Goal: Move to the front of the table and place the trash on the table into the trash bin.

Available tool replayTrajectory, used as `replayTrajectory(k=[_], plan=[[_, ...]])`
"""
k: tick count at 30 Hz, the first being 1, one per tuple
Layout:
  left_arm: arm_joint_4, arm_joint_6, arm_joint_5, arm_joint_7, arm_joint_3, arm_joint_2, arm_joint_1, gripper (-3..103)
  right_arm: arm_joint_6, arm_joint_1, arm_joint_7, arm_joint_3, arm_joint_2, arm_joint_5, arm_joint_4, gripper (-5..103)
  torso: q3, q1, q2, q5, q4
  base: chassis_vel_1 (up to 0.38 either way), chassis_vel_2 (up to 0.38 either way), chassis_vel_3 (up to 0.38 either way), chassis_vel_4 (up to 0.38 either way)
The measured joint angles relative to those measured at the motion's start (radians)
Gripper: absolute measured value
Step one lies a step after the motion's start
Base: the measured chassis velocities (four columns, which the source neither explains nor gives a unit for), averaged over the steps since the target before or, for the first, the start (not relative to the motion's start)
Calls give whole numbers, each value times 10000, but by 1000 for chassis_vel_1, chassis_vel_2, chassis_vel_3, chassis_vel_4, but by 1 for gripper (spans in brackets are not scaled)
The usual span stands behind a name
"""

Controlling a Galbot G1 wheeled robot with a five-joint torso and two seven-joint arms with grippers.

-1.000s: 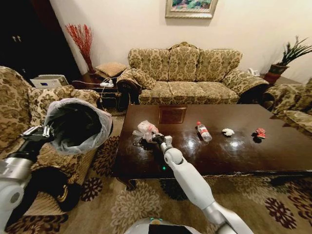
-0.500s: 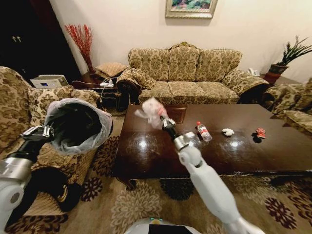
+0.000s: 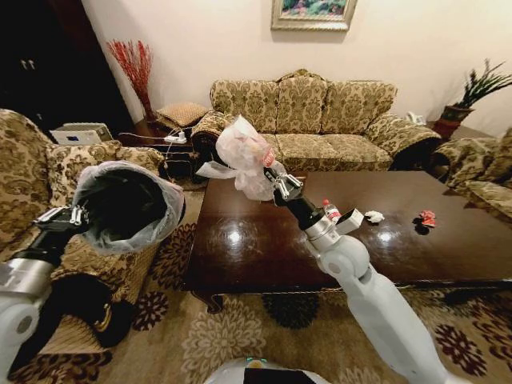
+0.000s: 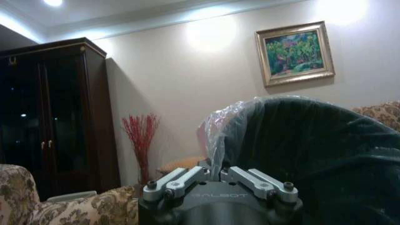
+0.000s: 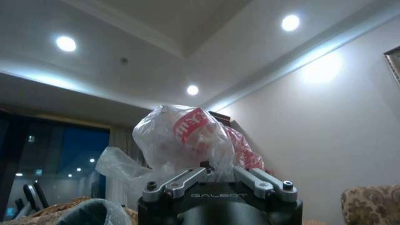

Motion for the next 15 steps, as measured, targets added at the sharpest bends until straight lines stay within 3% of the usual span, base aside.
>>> replayTrajectory(k=[12, 14, 15], plan=[[1, 1, -1, -36, 33, 57, -13, 3, 3, 1, 3, 1, 5, -7, -17, 0, 1, 1, -2, -4, 3, 0, 0, 0, 0], [2, 167, -35, -407, 480, 724, -203, 3, 3, 1, 1, 1, 4, -5, -13, 0, 0, 1, -1, -2, 5, 0, 0, 0, 0], [2, 167, -35, -407, 480, 724, -203, 3, 3, 1, 1, 1, 4, -5, -13, 0, 0, 1, -1, -2, 5, 0, 0, 0, 0]])
